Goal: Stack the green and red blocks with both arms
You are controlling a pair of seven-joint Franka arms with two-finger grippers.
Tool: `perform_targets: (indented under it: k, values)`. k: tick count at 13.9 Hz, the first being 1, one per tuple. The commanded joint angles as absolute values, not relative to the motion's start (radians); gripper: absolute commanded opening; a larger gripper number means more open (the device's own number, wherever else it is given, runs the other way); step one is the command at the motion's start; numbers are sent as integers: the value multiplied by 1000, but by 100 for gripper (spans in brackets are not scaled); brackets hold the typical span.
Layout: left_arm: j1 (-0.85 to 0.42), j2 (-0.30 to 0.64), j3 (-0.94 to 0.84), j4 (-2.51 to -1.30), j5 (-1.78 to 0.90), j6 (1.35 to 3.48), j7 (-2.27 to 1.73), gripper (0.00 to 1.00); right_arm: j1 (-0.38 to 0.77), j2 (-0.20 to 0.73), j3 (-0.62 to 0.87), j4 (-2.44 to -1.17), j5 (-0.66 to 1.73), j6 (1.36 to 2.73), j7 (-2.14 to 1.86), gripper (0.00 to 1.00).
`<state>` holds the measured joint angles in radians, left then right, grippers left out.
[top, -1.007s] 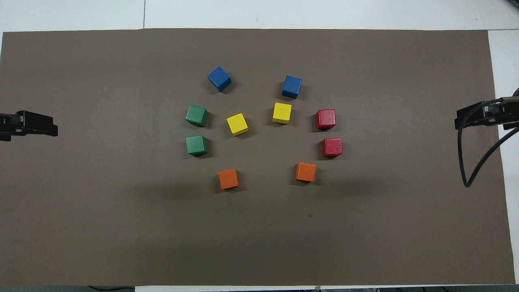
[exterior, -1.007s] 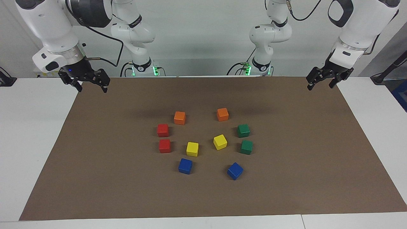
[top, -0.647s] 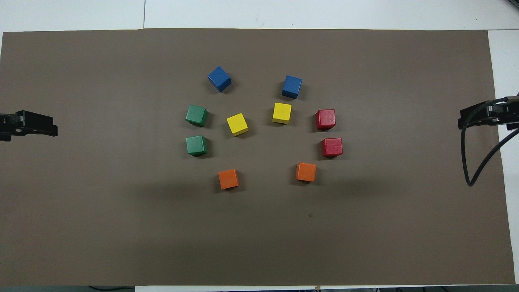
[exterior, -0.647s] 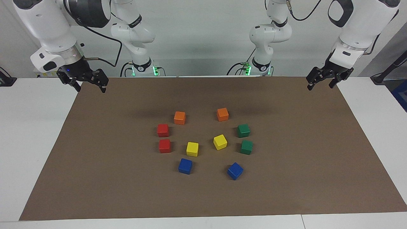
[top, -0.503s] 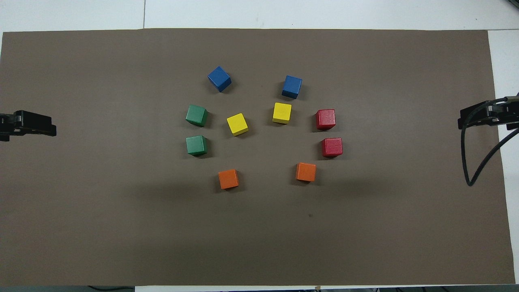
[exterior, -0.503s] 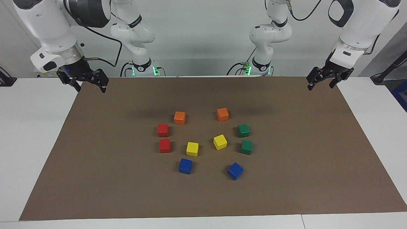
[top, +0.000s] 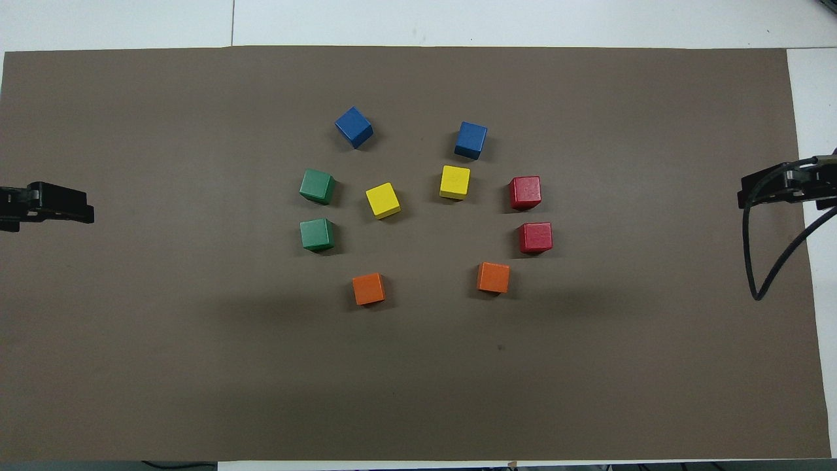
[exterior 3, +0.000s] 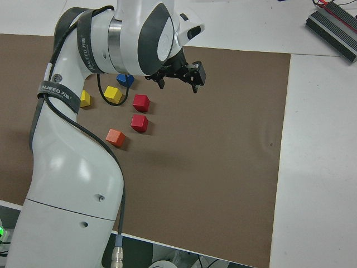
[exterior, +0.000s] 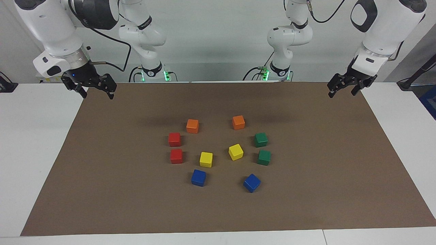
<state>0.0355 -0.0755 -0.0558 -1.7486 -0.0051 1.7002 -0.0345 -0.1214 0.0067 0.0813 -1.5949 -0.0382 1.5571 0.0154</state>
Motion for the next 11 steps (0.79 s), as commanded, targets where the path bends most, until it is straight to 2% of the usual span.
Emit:
perform_targets:
  k: [1,4,7,11]
  values:
    - [-61,-121,-57,-1871,-11,1813,-51,100,-121,-3,110,-1611,-6,1568,98,100]
    - [-165,-100,-58,-1968,-17,1951,-190,100,-121,-20,187,-1681,6,1658,212,100]
    - [-276,16,-57,-1993,-17,2098,-334,100,-120,-14,250,-1773,6,1782,299,100]
    - [-369,132,-57,-2042,-17,2282,-417,100,-13,50,253,-1873,6,1971,451,100]
